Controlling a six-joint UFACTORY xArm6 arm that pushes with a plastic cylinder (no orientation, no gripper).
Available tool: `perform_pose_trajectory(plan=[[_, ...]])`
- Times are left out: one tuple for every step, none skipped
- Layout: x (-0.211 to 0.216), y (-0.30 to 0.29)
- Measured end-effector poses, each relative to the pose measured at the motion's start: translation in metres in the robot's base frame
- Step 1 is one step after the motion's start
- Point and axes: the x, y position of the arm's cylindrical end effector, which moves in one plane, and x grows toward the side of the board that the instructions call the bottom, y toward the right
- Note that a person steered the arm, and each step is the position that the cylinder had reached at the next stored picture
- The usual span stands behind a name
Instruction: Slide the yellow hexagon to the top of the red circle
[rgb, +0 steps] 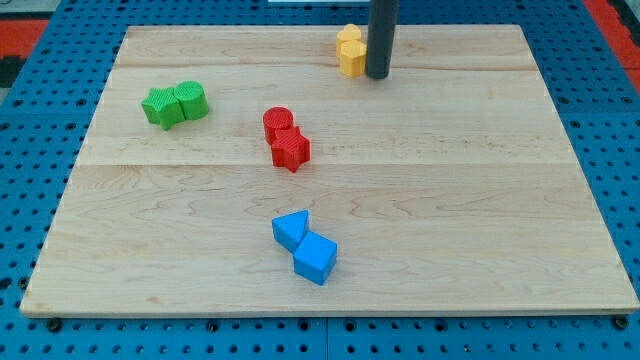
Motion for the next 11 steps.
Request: perform_pose_trajectory(plan=[[-0.049, 0.012], [-0.044, -0.04], [-0.04, -0.075], [-0.039, -0.044], [-0.019, -0.002], [-0.002, -0.046], [0.001, -0.093], [0.01, -0.106], [0.05, -0.124], [0.052, -0.139], [0.032, -0.162]])
